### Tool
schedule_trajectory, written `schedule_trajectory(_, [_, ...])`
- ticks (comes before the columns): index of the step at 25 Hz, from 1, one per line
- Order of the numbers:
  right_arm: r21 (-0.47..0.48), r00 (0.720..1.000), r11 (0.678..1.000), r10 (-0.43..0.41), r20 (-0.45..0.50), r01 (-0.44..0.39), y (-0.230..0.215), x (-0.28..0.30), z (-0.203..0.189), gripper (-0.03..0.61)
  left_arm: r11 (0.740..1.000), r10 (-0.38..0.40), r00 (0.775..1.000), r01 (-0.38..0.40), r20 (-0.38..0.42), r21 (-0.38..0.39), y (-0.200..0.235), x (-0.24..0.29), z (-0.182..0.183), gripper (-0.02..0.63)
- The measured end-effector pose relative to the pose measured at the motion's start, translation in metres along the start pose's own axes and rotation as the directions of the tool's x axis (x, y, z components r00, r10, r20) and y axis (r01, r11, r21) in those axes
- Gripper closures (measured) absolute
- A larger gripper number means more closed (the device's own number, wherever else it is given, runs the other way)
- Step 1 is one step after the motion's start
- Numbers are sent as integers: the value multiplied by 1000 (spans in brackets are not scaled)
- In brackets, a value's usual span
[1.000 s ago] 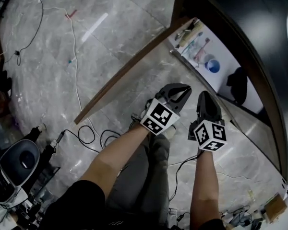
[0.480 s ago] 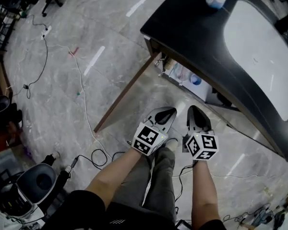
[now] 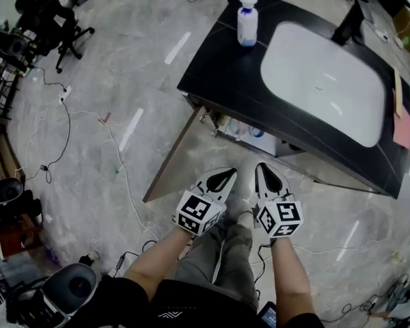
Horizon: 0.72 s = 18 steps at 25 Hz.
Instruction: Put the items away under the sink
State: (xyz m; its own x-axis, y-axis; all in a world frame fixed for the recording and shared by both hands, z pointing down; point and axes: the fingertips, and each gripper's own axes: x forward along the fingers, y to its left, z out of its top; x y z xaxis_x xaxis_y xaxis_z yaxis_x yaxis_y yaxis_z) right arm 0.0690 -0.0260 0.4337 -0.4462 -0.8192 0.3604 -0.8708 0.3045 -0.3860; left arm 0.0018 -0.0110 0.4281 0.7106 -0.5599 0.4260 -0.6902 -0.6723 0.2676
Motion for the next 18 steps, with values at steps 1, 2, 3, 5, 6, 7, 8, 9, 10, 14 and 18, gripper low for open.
schedule_trajectory(1, [-4,1000,1000,0,9,0,2,-6,6,538,1000,-5,1000,5,0,5,-5,-4,6,604])
schedule_trajectory(2, [-5,1000,1000,-1,19,1,4,-12,13,538,1000,-10,1000,10,1,10,-11,-7,12,604])
schedule_trajectory(3, [-4,1000,1000,-3,30,3,5,-19,19,538,1000,-17,1000,17,2,15,-16,-11,18,604])
schedule_trajectory(5, [2,999,1000,-8,50,7,9,-31,31,538,999,-33,999,33,7,17,-27,-17,29,604])
schedule_trajectory(6, [4,998,1000,-7,57,7,12,-37,37,538,999,-41,999,41,10,16,-31,-21,36,604])
schedule_trajectory(7, [1,998,1000,-4,65,4,16,-43,43,538,999,-47,999,47,15,17,-36,-26,42,604])
schedule_trajectory(8, [-4,997,1000,2,74,-2,22,-49,50,538,999,-51,999,50,20,21,-39,-31,49,604])
schedule_trajectory(9, [-11,996,1000,10,83,-9,28,-54,57,538,998,-53,998,52,25,28,-41,-35,56,604])
schedule_trajectory(10, [-19,996,1000,17,93,-15,33,-59,64,538,998,-56,998,55,29,37,-44,-39,63,604])
schedule_trajectory(14, [-52,993,998,38,112,-32,51,-80,86,538,995,-75,996,72,41,73,-55,-50,87,604])
schedule_trajectory(18, [-67,991,997,50,124,-42,66,-92,98,538,991,-89,995,85,38,101,-64,-62,100,604])
